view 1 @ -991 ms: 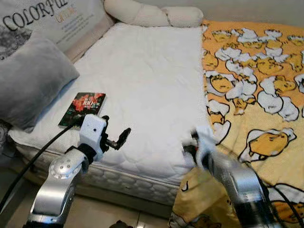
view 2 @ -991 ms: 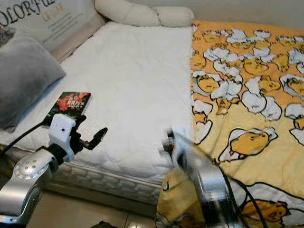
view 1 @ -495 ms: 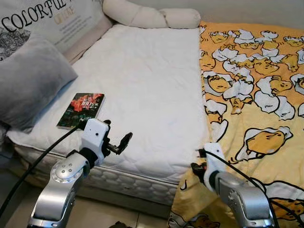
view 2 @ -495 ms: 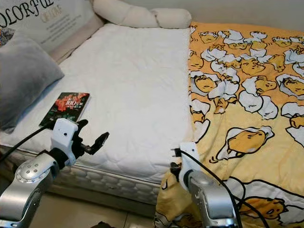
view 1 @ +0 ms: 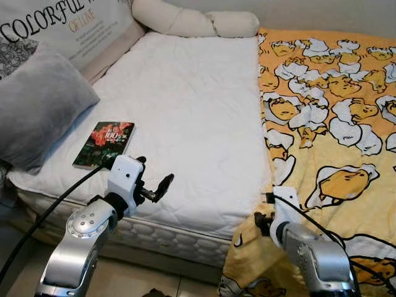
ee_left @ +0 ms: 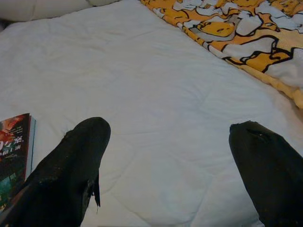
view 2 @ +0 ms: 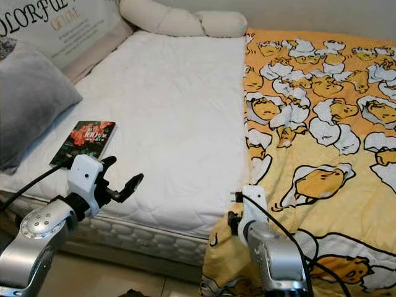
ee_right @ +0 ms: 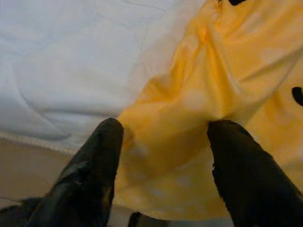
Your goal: Clean up the room
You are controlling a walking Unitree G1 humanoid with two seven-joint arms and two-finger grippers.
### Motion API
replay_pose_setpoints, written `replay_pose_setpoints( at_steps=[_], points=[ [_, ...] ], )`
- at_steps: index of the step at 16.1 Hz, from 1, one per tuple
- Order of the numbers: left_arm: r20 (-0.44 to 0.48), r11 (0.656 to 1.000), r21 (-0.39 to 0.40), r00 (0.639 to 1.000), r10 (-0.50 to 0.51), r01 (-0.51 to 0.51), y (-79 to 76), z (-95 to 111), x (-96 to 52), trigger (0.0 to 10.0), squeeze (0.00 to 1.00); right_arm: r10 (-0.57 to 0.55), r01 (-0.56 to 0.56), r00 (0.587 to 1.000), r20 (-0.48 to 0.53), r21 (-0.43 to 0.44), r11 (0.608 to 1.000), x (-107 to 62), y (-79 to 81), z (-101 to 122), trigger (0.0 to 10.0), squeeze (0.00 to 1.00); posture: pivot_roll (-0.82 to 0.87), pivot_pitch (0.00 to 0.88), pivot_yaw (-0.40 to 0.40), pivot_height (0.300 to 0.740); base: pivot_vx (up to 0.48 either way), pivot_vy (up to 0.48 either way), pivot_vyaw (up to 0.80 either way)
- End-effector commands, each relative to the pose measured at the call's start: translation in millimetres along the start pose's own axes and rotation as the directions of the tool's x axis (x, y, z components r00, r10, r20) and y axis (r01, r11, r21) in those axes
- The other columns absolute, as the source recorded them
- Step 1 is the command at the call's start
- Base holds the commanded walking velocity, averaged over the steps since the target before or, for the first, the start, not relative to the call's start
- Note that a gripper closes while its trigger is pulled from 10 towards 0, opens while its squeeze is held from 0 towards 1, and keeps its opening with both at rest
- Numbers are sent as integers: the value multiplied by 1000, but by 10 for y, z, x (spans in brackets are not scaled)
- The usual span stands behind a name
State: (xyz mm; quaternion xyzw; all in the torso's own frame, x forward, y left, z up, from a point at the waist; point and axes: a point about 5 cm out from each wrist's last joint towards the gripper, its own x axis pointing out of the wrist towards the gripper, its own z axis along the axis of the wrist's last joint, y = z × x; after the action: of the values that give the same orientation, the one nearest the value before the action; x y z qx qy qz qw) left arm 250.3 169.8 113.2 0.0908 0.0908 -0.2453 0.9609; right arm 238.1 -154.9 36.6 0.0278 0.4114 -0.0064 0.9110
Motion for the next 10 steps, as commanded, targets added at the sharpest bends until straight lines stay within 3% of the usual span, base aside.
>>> replay_pose_setpoints(
  at_steps=[1,2,3,4,5,6,7,10],
  points=[
    [10,999,19,999,-46,46,-33,49,10,10000,0,9,-10,1000,8,57,998,57,12,23,10000,1000,-18,0,38,740,0,0,0],
    [8,997,22,998,-70,70,-51,52,12,10000,0,15,-15,1000,-1,75,997,88,29,22,10000,1000,-17,0,38,740,0,0,0],
    [1,991,25,991,-133,132,-100,57,15,10000,0,23,-21,999,-22,71,997,152,62,18,10000,0,-9,0,37,740,0,0,0],
    [-27,972,41,973,-228,229,-163,40,11,10000,0,18,-16,999,-34,50,999,224,88,23,10000,0,-3,0,35,740,0,0,0],
    [-44,959,51,960,-276,278,-192,28,6,10000,0,16,-15,999,-37,45,999,256,99,30,7686,0,-1,0,33,740,0,0,0],
    [-75,941,61,941,-329,334,-213,6,-2,10000,0,14,-13,999,-36,40,999,296,113,49,1333,0,1,0,34,740,0,0,0],
    [-106,928,60,927,-361,368,-204,-17,-6,10000,0,13,-11,999,-33,39,999,323,122,75,0,0,-1,0,32,740,0,0,0],
    [-151,912,51,906,-395,406,-166,-66,-12,10000,0,4,-3,999,-37,34,999,359,107,71,0,0,-3,0,26,740,0,0,0]
  ],
)
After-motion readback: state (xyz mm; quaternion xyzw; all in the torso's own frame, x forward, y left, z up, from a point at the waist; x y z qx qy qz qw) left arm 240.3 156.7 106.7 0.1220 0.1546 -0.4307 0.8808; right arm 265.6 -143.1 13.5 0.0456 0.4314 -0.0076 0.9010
